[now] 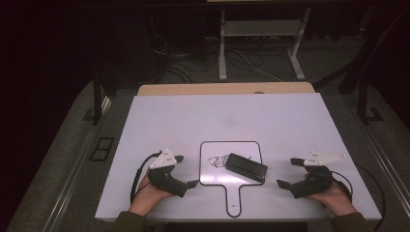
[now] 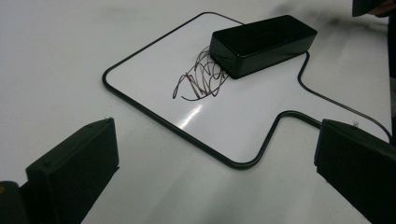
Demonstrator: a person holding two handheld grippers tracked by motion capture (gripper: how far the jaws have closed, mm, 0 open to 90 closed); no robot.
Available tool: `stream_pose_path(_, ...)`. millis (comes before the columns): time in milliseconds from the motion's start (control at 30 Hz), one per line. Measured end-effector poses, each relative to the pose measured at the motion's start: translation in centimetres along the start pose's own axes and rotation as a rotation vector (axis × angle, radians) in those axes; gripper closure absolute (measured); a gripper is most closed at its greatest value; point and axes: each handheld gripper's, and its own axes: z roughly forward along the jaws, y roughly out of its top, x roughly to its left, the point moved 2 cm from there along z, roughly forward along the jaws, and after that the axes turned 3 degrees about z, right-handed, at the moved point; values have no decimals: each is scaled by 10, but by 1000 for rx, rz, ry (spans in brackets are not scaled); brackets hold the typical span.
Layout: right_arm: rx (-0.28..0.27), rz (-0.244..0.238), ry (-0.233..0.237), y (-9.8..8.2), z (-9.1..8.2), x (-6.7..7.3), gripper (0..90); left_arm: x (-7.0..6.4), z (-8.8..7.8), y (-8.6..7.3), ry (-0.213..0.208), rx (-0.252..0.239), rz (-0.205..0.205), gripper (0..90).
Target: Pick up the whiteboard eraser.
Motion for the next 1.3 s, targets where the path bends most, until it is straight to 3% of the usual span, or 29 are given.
stream_pose_path(367,30,0,1,2,-2,-2,0,-1,-1,1,17,11,1,0)
stream_pose_path(833,-11,6,11,6,0,-1,0,-1,-1,0,11,9,8,0)
stream_pose_path(1033,-15,20,51,10,3,-2,0,-1,-1,0,13,11,6,0)
stream_pose_path(1300,-43,17,69,14,5,-1,0,0,0,0,14,5,4,0)
